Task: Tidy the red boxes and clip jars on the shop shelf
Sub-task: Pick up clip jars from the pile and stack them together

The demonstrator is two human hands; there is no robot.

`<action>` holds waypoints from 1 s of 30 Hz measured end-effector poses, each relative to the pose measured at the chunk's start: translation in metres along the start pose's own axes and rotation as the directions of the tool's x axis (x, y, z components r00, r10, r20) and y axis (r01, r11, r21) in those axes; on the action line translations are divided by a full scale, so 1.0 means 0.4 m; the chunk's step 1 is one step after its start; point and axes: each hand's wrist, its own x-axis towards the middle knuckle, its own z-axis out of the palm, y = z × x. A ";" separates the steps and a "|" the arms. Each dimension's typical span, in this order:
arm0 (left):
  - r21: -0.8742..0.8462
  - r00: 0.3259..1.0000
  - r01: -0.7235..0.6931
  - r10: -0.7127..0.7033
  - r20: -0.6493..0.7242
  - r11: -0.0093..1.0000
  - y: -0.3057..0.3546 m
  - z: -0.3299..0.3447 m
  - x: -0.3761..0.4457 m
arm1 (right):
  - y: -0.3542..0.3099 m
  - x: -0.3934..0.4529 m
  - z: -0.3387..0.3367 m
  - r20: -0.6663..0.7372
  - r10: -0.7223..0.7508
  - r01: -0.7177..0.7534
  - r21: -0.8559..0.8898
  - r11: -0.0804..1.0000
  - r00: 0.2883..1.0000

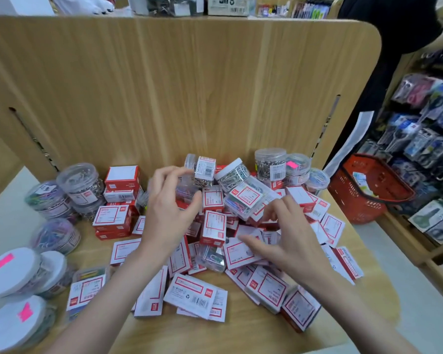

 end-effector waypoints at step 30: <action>0.284 0.960 0.279 -0.256 -0.118 0.917 -0.101 -0.304 0.111 | -0.187 0.285 0.070 -0.041 -0.291 0.294 0.157 0.943 0.956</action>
